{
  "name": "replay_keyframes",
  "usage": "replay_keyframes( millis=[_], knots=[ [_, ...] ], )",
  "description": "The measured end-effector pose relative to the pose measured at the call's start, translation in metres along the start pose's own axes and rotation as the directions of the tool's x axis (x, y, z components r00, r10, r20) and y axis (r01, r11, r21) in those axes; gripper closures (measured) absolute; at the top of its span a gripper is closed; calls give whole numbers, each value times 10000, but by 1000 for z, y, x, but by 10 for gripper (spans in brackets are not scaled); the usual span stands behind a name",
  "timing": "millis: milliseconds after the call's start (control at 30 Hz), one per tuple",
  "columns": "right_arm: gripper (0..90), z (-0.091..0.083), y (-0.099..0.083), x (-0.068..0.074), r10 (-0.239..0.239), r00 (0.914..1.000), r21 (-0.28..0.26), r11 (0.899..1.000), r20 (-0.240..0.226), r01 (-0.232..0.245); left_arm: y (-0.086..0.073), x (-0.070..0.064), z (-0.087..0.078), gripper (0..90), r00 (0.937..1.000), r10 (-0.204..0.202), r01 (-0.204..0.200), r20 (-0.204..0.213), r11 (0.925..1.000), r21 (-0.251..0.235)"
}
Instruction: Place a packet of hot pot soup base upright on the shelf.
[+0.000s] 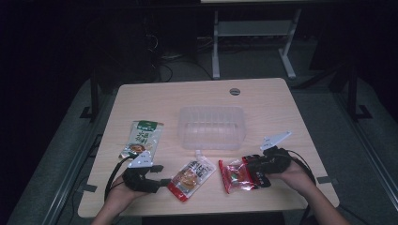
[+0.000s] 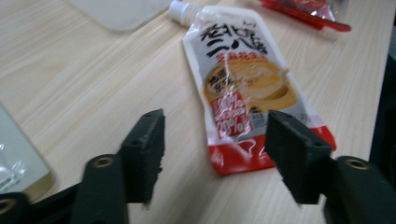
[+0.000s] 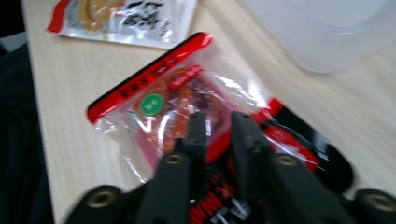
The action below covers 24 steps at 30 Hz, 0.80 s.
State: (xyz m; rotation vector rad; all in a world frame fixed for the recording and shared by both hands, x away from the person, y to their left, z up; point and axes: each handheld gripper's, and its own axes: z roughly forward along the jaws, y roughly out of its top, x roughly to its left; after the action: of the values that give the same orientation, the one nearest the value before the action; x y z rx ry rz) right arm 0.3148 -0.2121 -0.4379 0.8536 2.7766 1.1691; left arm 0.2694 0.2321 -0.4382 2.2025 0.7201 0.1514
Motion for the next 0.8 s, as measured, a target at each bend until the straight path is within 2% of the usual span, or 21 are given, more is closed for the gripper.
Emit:
replay_keyframes(
  millis=[100,200,400,467,633,800],
  knots=[
    [661,-9,-3,-1,346,9991,-267,9991,235,-340,5,-2,1,491,9998,191,-191,116,9998,-14],
    [605,-16,-7,-1,518,9973,-250,9984,525,-505,12,-6,5,580,9984,446,-447,346,9990,29],
    [503,-29,-21,-4,1121,9884,-496,9930,1022,-1075,28,-14,18,723,9952,527,-545,827,9983,200],
    [462,-32,-25,-5,1192,9862,-573,9919,1152,-1132,34,-16,23,759,9933,496,-513,1046,9986,134],
    [378,-38,-36,-6,1604,9758,-728,9858,1484,-1510,49,-22,37,844,9878,721,-760,1383,9968,236],
    [334,-43,-43,-5,1722,9727,-820,9835,1555,-1610,62,-28,50,895,9805,952,-995,1717,9949,165]
  ],
)
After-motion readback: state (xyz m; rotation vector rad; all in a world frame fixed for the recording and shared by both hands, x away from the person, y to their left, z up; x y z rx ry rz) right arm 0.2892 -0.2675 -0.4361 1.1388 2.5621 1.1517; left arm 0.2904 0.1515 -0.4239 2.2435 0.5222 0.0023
